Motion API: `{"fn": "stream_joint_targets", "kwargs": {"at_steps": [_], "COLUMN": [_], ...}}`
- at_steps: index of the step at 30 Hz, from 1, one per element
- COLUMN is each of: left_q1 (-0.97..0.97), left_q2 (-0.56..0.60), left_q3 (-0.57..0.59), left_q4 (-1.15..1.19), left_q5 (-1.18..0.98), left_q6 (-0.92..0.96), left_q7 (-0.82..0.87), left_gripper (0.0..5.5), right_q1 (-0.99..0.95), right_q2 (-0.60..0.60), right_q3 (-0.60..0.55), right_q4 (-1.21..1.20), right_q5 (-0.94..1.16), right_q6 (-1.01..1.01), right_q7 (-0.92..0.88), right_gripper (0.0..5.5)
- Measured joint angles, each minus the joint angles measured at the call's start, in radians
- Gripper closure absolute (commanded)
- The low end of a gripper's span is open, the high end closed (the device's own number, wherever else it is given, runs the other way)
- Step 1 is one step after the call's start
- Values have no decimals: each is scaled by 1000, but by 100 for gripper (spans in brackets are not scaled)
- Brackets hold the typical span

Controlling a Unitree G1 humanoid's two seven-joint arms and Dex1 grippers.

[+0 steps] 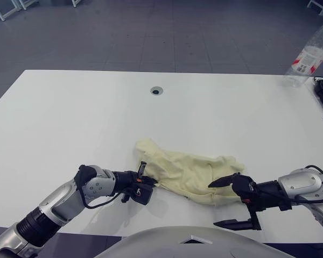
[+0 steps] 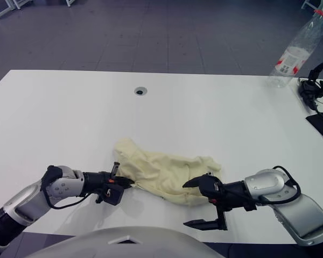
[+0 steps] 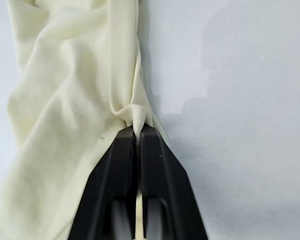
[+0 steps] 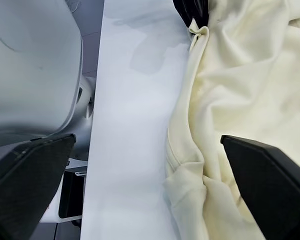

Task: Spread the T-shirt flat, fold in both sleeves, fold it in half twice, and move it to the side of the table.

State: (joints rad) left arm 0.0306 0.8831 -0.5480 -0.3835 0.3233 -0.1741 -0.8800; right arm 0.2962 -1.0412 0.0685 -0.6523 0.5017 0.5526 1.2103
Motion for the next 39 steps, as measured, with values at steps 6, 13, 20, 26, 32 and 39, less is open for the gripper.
{"fn": "stream_joint_targets", "kwargs": {"at_steps": [6, 13, 20, 26, 32, 39], "left_q1": [3, 6, 8, 9, 9, 9], "left_q2": [0, -1, -3, -3, -3, -5], "left_q3": [0, 0, 0, 0, 0, 0], "left_q4": [-10, -18, -26, -28, -29, -28], "left_q5": [8, 12, 28, 29, 29, 30], "left_q6": [11, 21, 23, 27, 28, 29], "left_q7": [0, 0, 0, 0, 0, 0], "left_gripper": [550, 550, 550, 550, 550, 550], "right_q1": [-8, -23, -48, -48, -46, -59], "right_q2": [-14, -21, -22, -22, -31, -34], "right_q3": [0, 79, 143, 142, 131, 140], "right_q4": [-38, -7, 41, 42, 34, 40], "right_q5": [14, -68, -138, -136, -115, -89], "right_q6": [22, 20, -10, -13, -20, -7], "right_q7": [-10, -28, -36, -35, -7, 13], "right_gripper": [11, 11, 11, 11, 11, 11]}}
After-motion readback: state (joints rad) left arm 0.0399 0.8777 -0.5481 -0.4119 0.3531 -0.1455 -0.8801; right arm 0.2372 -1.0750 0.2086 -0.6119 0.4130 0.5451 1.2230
